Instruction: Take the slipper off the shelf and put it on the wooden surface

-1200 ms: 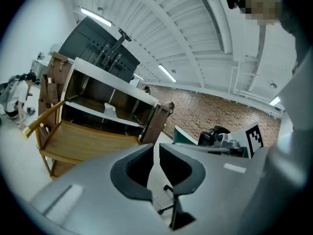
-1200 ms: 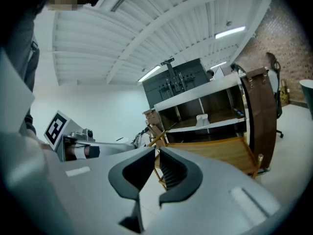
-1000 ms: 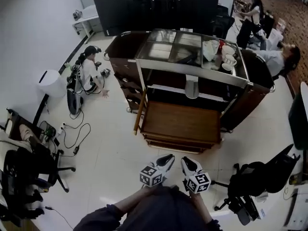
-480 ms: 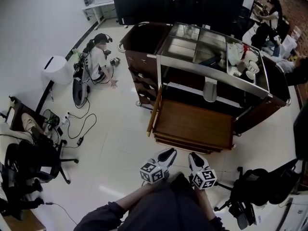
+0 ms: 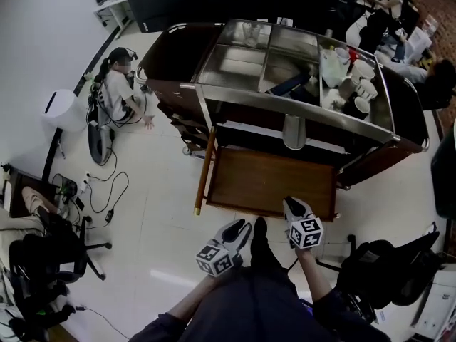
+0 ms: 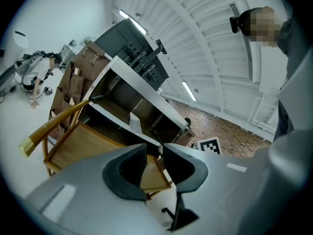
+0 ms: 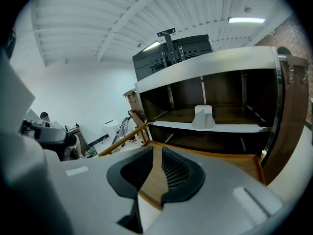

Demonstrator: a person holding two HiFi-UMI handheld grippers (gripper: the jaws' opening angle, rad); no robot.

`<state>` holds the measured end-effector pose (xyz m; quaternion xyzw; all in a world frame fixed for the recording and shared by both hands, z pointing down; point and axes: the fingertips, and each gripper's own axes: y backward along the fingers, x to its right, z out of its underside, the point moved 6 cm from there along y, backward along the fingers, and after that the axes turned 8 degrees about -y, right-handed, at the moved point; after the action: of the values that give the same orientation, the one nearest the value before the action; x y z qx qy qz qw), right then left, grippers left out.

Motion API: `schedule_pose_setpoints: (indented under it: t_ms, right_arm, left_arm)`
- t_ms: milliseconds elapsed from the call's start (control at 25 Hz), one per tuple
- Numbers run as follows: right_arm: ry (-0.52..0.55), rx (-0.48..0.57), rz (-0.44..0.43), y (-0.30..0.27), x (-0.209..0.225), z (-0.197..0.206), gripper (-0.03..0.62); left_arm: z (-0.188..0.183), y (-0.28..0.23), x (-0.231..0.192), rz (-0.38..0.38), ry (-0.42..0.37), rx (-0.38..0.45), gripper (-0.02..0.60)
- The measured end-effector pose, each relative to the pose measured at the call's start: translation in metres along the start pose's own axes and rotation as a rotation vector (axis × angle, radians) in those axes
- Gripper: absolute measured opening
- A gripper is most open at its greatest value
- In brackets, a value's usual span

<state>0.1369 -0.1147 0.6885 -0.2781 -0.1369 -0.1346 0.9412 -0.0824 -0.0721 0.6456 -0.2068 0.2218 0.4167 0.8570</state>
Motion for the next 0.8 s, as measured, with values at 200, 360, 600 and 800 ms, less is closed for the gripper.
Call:
schedule_pose_setpoints:
  t_ms: [200,360,600,800]
  right_arm:
    - [0.031,-0.004,0.058,-0.069,0.09,-0.061,0.064]
    - [0.071,-0.015,0.107,-0.132,0.141,-0.106,0.095]
    - [0.131,-0.04,0.127,-0.204,0.187,-0.146,0.153]
    - [0.144,-0.099,0.189,-0.244,0.208,-0.148,0.13]
  left_arm:
    - [-0.031,-0.066,-0.005,-0.019,-0.014,0.02,0.143]
    - [-0.052,-0.112,-0.009,-0.035,-0.024,0.012,0.156]
    - [-0.07,-0.131,-0.021,-0.124,0.006,0.042,0.166]
    - [-0.069,-0.113,-0.042,-0.217,0.023,0.068,0.166]
